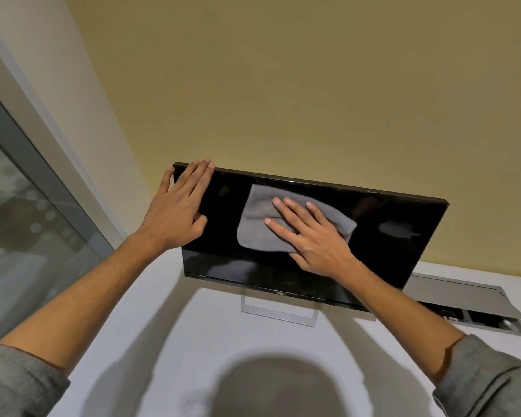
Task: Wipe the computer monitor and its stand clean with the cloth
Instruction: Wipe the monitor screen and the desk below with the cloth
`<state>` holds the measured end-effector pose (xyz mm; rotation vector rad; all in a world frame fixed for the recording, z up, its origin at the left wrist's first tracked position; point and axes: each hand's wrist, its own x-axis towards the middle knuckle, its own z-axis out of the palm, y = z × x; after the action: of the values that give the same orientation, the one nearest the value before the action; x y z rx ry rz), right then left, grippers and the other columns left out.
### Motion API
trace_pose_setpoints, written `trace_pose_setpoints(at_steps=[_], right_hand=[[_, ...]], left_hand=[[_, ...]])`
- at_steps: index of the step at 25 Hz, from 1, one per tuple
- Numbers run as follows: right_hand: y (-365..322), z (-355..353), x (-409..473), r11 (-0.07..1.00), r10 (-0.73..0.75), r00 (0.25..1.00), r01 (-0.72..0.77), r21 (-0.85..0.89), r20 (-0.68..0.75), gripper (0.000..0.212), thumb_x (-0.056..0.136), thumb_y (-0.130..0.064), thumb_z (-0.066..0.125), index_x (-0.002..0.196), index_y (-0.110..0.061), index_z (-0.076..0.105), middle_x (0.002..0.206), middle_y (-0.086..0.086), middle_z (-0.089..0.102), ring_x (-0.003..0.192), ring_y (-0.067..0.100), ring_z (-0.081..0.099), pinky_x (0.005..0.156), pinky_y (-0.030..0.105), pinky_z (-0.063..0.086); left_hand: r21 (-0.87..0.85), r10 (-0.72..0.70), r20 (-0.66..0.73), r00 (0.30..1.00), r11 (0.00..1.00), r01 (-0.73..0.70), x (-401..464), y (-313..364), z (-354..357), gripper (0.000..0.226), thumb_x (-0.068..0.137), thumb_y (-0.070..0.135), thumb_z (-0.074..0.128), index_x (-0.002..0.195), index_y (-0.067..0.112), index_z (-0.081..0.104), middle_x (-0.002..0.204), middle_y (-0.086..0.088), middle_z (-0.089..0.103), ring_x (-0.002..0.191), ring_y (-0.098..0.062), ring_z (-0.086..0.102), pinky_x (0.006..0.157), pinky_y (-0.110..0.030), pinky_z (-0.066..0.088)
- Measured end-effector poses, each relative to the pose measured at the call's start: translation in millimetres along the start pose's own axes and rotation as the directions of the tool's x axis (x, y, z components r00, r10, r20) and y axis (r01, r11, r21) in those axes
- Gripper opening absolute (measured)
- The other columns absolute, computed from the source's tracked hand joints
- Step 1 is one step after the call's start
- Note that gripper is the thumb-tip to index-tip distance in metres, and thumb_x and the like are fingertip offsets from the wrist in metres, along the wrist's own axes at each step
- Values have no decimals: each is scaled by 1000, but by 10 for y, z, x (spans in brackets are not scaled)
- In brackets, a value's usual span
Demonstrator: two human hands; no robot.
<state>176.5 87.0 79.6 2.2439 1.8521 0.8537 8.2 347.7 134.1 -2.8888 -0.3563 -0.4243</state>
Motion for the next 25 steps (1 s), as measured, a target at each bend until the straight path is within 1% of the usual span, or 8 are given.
trace_pose_setpoints(at_steps=[2, 4, 7, 9, 12, 15, 20, 25], right_hand=[[-211, 218, -197, 999, -50, 999, 49, 21, 18, 65, 88, -26, 41, 152, -20, 29, 161, 12, 14, 149, 30, 11, 120, 44, 1], [-458, 423, -397, 990, -136, 988, 133, 49, 79, 72, 82, -14, 59, 149, -18, 35, 160, 10, 19, 148, 27, 15, 120, 42, 1], [-722, 555, -540, 962, -266, 942, 245, 122, 204, 73, 71, -17, 77, 137, -17, 45, 157, 8, 30, 144, 24, 28, 119, 38, 1], [-767, 468, -415, 955, -280, 948, 258, 147, 152, 65, 73, -16, 75, 131, -18, 47, 155, 9, 34, 142, 26, 34, 118, 40, 6], [-691, 123, 123, 963, -209, 977, 214, 167, -49, 55, 81, -3, 57, 134, -13, 46, 155, 13, 32, 144, 33, 28, 116, 45, 20], [-529, -243, 820, 974, -148, 972, 176, 146, -182, 50, 83, -2, 48, 133, -12, 52, 155, 15, 31, 145, 35, 24, 115, 48, 26], [-566, -237, 1441, 976, -164, 980, 177, 123, -112, 47, 85, -14, 58, 132, -16, 52, 159, 15, 23, 148, 32, 14, 119, 50, 12], [-946, 167, 1210, 958, -207, 978, 210, 197, -36, 57, 83, -12, 66, 136, -15, 48, 160, 13, 18, 149, 31, 8, 121, 50, 8]], left_hand=[[2, 7, 3, 1000, 1000, -8, -25, -39, 19, 94, 76, 29, 46, 157, 15, 1, 165, -3, 3, 152, -20, 5, 121, -53, 7], [4, 9, 7, 1000, 1000, -9, -36, -85, 34, 94, 75, 29, 46, 157, 16, 0, 165, -2, 3, 152, -20, 5, 121, -53, 8], [11, -12, 2, 1000, 1000, 12, -51, -177, 43, 95, 75, 29, 46, 157, 16, 0, 165, -3, 4, 151, -21, 7, 121, -53, 8], [9, -22, 1, 1000, 1000, 22, -72, -261, 51, 95, 75, 29, 45, 157, 16, 1, 165, -3, 5, 151, -21, 8, 121, -53, 9], [6, -34, 3, 999, 999, 34, -95, -384, 67, 94, 74, 28, 45, 157, 15, 1, 165, -2, 5, 151, -20, 8, 120, -53, 9], [-16, -44, -5, 999, 999, 44, -97, -490, 73, 91, 76, 28, 44, 157, 15, 5, 165, -2, 8, 151, -20, 9, 119, -54, 11], [-43, -66, -16, 998, 997, 65, -101, -644, 51, 85, 76, 31, 30, 157, 12, 8, 164, -4, 11, 151, -21, 10, 120, -53, 9], [-72, -30, -2, 1000, 997, 30, -109, -709, 109, 89, 77, 27, 39, 157, 14, 2, 165, -5, 9, 151, -21, 8, 120, -50, 6]])
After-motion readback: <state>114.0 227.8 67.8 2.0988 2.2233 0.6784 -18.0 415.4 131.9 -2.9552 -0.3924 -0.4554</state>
